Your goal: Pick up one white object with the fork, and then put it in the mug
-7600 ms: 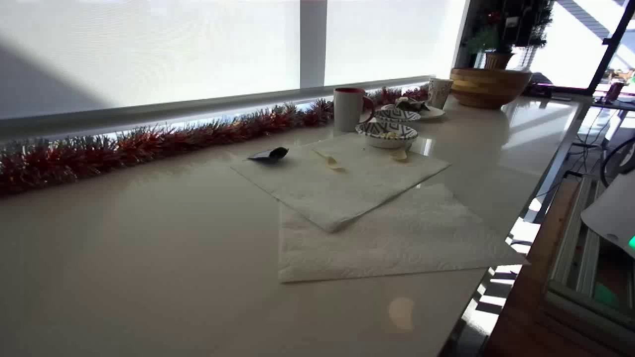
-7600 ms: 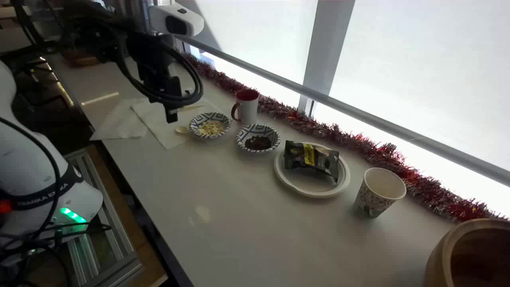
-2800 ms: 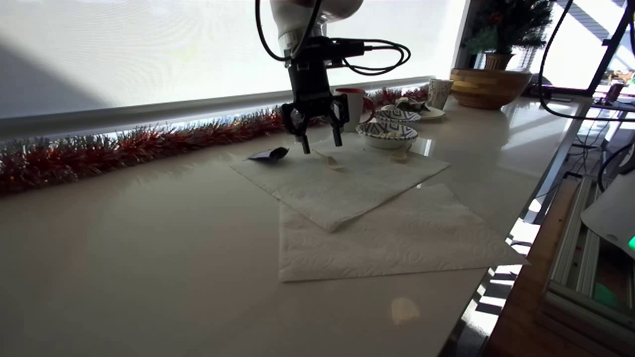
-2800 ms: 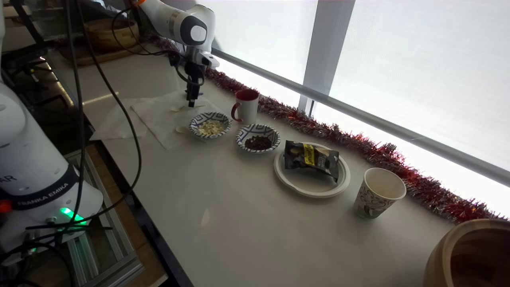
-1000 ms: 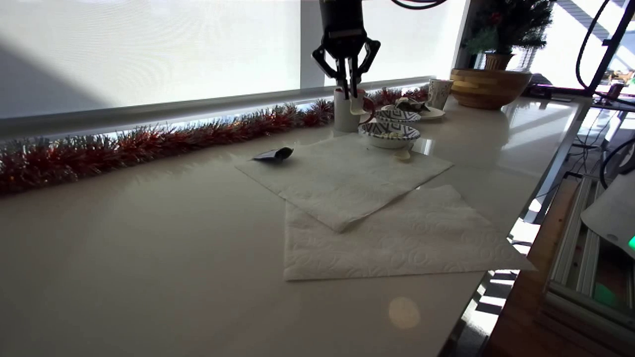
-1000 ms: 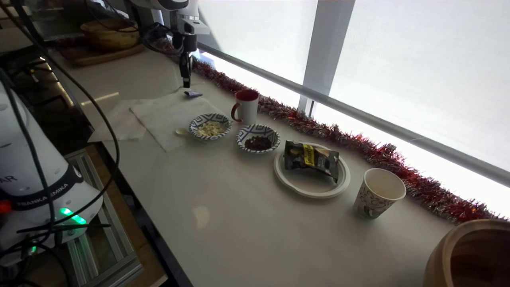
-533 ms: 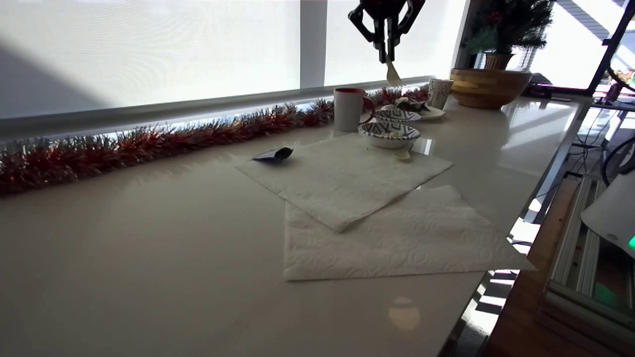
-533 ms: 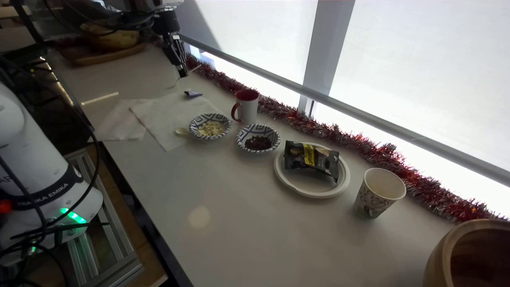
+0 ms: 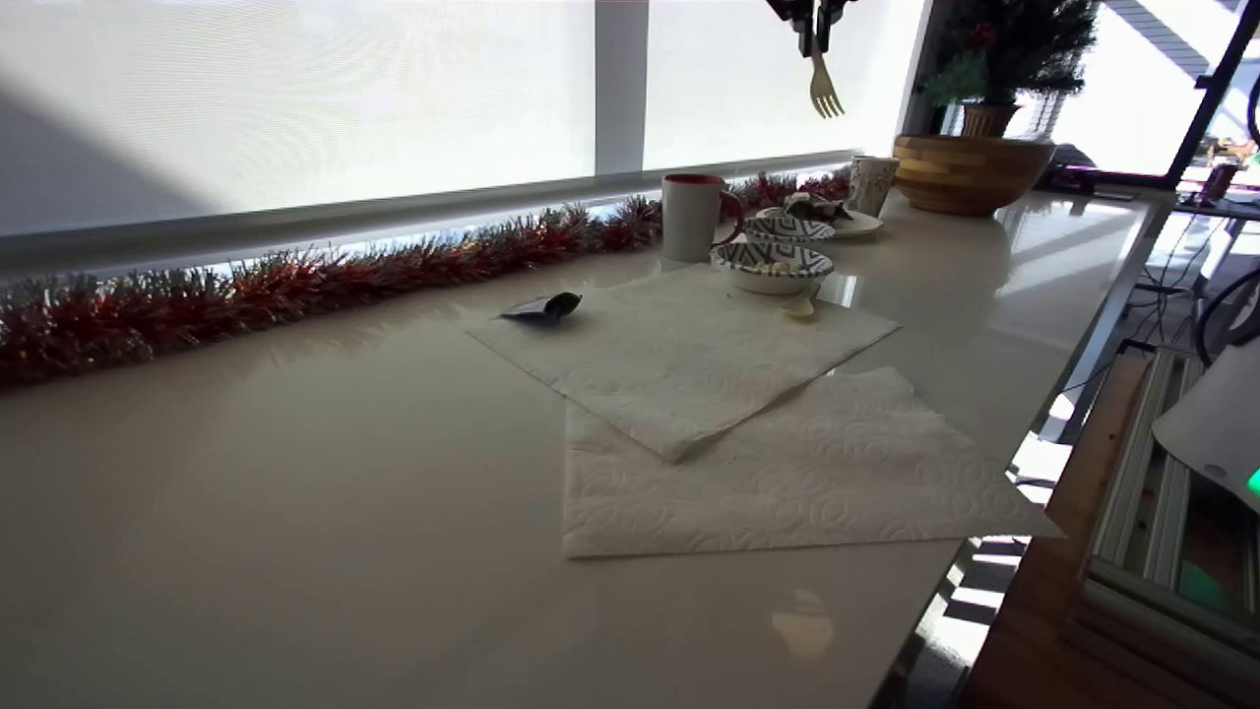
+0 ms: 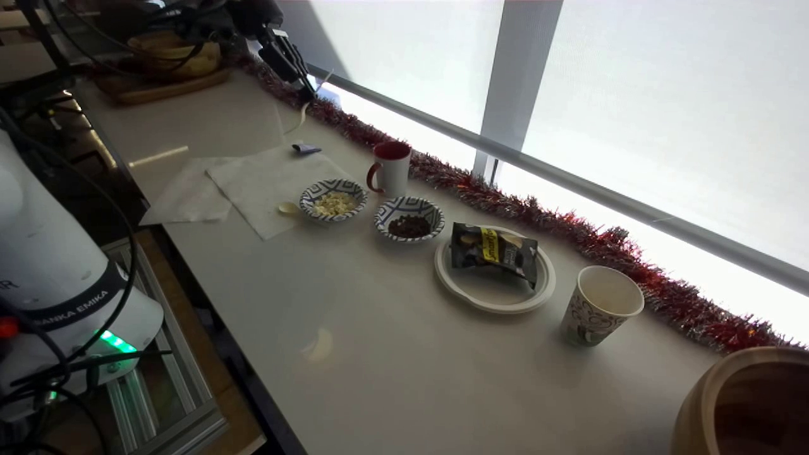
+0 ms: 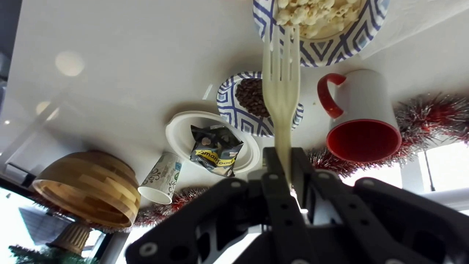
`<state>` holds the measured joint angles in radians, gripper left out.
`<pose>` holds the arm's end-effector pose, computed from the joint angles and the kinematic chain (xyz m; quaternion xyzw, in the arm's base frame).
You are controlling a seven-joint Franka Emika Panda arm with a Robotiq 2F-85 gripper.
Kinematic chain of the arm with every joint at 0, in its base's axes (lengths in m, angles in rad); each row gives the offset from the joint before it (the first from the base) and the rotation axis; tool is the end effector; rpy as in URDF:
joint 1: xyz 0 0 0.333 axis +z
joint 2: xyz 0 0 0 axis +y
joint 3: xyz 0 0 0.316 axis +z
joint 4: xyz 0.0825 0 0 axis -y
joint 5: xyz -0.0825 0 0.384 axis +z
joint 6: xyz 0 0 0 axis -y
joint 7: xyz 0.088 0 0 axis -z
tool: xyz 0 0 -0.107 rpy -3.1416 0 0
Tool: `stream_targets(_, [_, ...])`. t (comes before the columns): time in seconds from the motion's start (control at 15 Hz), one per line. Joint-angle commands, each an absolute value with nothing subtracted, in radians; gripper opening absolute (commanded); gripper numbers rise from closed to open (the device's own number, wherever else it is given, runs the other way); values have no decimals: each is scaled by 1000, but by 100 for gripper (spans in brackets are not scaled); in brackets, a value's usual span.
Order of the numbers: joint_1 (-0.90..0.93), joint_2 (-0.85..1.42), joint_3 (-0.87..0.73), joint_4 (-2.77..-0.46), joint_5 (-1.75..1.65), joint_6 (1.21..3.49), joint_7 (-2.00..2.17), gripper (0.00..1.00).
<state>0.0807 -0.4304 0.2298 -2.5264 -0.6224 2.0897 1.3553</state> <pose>0.3981 0.0986 0.4321 0.8863 -0.3442 0.2167 0.2217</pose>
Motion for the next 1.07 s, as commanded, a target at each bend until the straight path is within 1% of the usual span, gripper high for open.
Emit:
stream_targets(0.0, [72, -434, 240, -2529, -619, 2092, 1355, 4])
stream_targets(0.07, [33, -406, 289, -2523, -713, 2056, 1463, 3])
stream_targets(0.33, [24, -312, 347, -2538, -878, 2018, 1743, 3])
stream_targets(0.6, [57, -178, 350, -2518, -1001, 1934, 2029, 3])
stream_targets(1.0, [122, 1, 299, -2489, -1154, 1833, 2262, 3])
